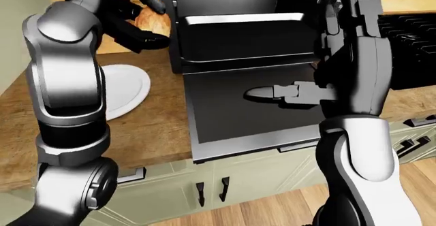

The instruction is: Place the bread on the tray of the toaster oven.

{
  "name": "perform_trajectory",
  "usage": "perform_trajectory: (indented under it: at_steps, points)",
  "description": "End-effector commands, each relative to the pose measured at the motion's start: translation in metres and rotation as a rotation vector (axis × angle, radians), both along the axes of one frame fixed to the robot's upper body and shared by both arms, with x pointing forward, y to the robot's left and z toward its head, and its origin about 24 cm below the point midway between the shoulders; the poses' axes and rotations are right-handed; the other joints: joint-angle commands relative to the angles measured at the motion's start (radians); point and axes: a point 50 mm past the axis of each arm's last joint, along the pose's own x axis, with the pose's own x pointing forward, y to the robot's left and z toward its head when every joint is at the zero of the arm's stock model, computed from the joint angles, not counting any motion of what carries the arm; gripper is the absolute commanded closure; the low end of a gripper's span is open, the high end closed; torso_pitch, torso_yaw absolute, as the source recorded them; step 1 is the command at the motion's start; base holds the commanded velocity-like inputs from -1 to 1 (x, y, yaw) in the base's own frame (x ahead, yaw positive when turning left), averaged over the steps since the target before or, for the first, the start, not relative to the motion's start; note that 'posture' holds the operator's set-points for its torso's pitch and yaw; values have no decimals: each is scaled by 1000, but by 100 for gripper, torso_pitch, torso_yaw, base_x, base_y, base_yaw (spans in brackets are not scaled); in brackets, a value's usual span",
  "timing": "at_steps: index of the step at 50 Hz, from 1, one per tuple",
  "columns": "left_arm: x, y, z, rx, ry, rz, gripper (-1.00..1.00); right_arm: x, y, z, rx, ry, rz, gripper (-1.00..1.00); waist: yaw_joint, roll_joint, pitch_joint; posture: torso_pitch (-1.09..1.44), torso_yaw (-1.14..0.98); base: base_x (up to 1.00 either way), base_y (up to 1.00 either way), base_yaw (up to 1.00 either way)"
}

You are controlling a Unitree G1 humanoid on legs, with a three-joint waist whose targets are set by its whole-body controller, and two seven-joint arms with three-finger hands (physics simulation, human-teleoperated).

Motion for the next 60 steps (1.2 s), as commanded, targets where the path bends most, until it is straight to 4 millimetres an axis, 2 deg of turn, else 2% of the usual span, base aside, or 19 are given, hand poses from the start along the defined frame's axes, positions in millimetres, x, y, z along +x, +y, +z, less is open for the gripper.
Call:
perform_trajectory:
  at_steps: [1, 14, 33, 60]
  points:
    - [-7, -6, 20, 9, -105, -18, 52, -6, 0, 9, -8, -69, -7, -100, 1, -2, -28, 0, 0, 0, 0, 0]
    - [10, -38, 24, 7, -108, -99, 54, -9, -3, 6, 0, -73, -13, -100, 1, -7, -29, 0, 0, 0, 0, 0]
    - [21, -77, 13, 10, -78, -206, 55, -14, -6, 12, 0, -80, -20, -100, 4, -16, -28, 0, 0, 0, 0, 0]
    - [43, -112, 0, 4, -65, -259, 54, -16, -6, 8, 2, -75, -23, -100, 6, -26, -32, 0, 0, 0, 0, 0]
